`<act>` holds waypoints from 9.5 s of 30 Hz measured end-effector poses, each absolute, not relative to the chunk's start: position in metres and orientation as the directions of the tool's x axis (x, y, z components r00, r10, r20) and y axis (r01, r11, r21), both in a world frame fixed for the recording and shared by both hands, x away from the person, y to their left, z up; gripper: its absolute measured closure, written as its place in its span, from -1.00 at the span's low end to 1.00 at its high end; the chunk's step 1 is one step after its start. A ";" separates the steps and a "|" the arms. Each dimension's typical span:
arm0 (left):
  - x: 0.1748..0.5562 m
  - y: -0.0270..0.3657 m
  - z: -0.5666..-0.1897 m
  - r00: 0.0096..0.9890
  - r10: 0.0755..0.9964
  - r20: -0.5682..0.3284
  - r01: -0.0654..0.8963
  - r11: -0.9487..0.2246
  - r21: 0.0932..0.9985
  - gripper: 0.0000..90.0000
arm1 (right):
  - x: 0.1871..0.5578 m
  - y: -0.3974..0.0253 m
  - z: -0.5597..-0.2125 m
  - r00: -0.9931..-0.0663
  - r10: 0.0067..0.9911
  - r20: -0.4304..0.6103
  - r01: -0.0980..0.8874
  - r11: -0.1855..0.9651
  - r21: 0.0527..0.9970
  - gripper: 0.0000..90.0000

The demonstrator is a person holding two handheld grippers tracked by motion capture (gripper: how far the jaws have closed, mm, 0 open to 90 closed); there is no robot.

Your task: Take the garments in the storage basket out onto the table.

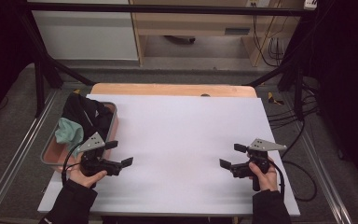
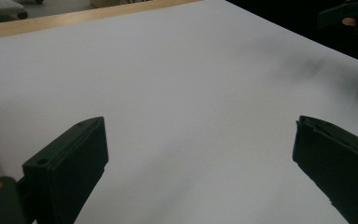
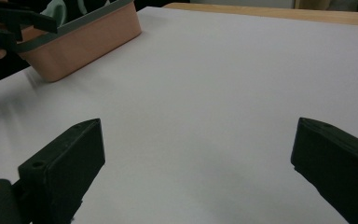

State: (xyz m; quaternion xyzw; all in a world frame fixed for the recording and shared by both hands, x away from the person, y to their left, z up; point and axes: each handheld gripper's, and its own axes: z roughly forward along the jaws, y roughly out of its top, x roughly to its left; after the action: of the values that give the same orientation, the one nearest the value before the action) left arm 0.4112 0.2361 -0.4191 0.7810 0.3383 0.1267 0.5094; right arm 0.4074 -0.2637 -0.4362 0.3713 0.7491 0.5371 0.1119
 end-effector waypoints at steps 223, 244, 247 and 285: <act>0.541 0.376 -0.404 0.322 0.947 0.014 0.641 -0.229 0.733 -0.73 | 0.411 -0.262 -0.443 -0.681 0.691 0.242 0.470 0.159 0.868 -0.93; 0.528 0.372 -0.396 0.312 0.949 0.057 0.653 -0.257 0.712 0.20 | 0.410 -0.262 -0.442 -0.682 0.690 0.242 0.469 0.159 0.869 -0.93; 0.527 0.372 -0.396 0.312 0.948 0.055 0.656 -0.258 0.709 0.28 | 0.410 -0.262 -0.442 -0.681 0.691 0.243 0.470 0.158 0.868 -0.92; 0.491 0.369 -0.348 0.351 0.936 0.000 0.580 -0.217 0.785 0.53 | 0.410 -0.262 -0.442 -0.681 0.691 0.243 0.469 0.156 0.869 -0.92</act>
State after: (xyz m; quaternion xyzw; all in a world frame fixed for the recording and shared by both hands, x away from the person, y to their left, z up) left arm 0.4908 0.3694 -0.3476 0.7396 0.5127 0.2484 0.3585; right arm 0.4104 -0.2622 -0.4417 0.3853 0.7529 0.5229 0.1062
